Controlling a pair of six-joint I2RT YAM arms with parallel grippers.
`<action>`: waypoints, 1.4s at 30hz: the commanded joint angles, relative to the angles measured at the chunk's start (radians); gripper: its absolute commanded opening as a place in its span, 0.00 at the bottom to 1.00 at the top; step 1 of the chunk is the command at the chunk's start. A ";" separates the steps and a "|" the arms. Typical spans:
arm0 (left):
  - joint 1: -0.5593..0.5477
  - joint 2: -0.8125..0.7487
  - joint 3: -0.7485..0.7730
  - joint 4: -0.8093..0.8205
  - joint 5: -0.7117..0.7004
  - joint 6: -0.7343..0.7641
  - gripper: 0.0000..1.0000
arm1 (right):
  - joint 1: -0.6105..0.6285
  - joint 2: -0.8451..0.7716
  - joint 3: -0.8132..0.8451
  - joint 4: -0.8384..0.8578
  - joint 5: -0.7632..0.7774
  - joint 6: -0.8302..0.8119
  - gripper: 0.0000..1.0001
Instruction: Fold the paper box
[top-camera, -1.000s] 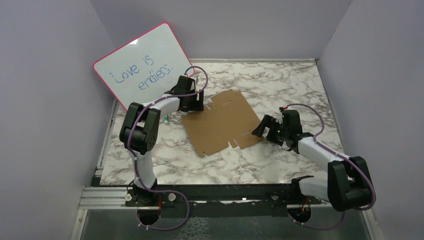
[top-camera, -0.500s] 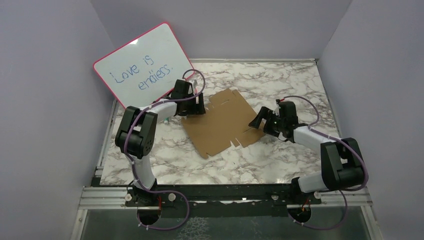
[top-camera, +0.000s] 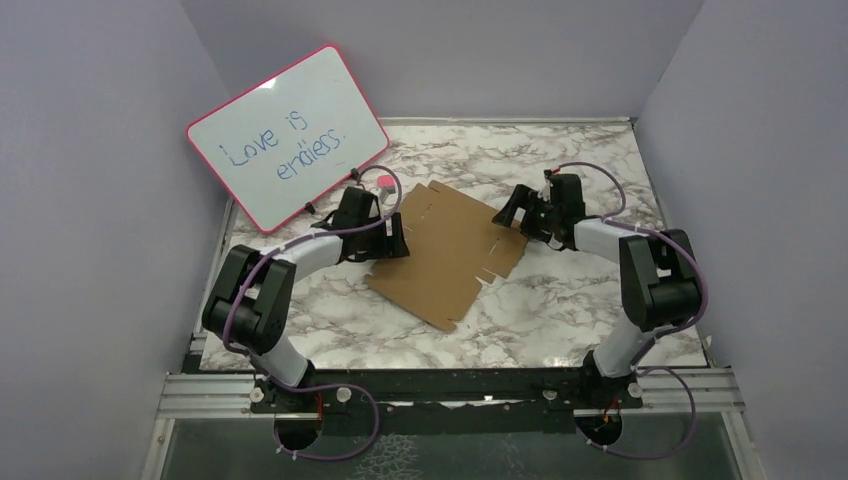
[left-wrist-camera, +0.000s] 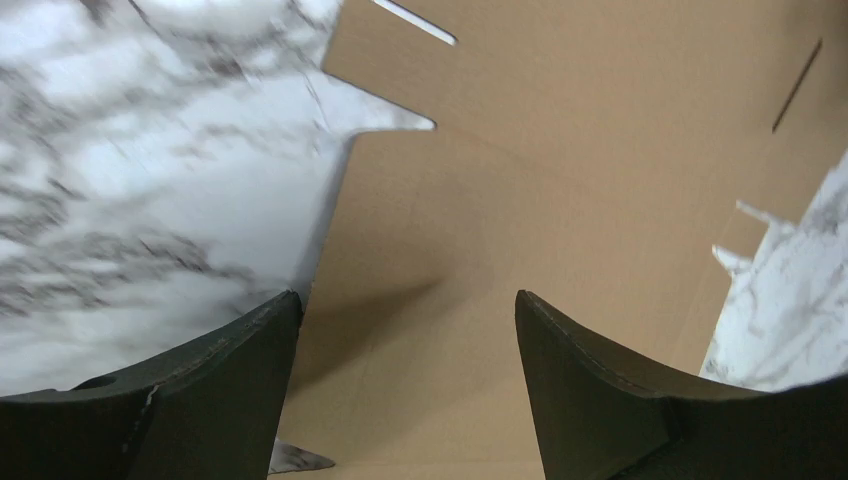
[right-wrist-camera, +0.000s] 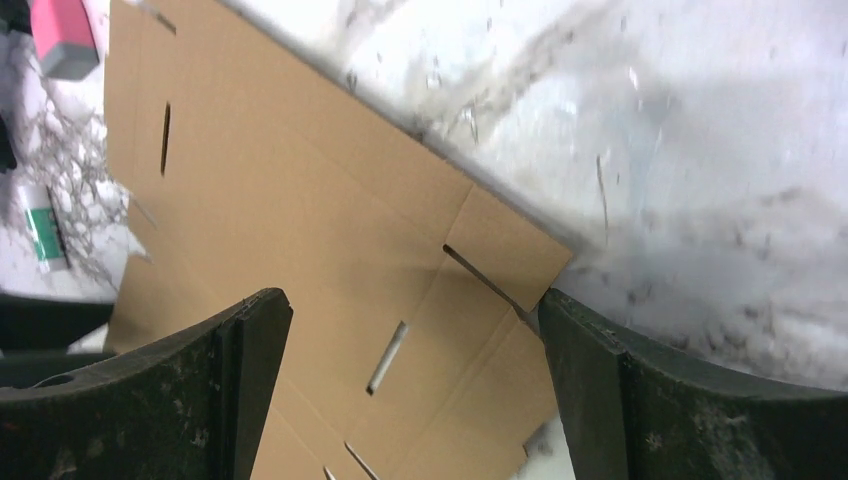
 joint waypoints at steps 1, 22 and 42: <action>-0.084 -0.074 -0.104 0.016 0.114 -0.115 0.79 | 0.016 0.072 0.088 0.027 -0.117 -0.015 1.00; -0.014 -0.352 -0.121 -0.102 -0.128 -0.087 0.82 | 0.016 0.008 0.197 -0.161 0.013 -0.197 1.00; 0.101 0.150 0.337 -0.072 0.031 0.015 0.80 | 0.033 -0.073 0.094 -0.056 -0.131 -0.197 1.00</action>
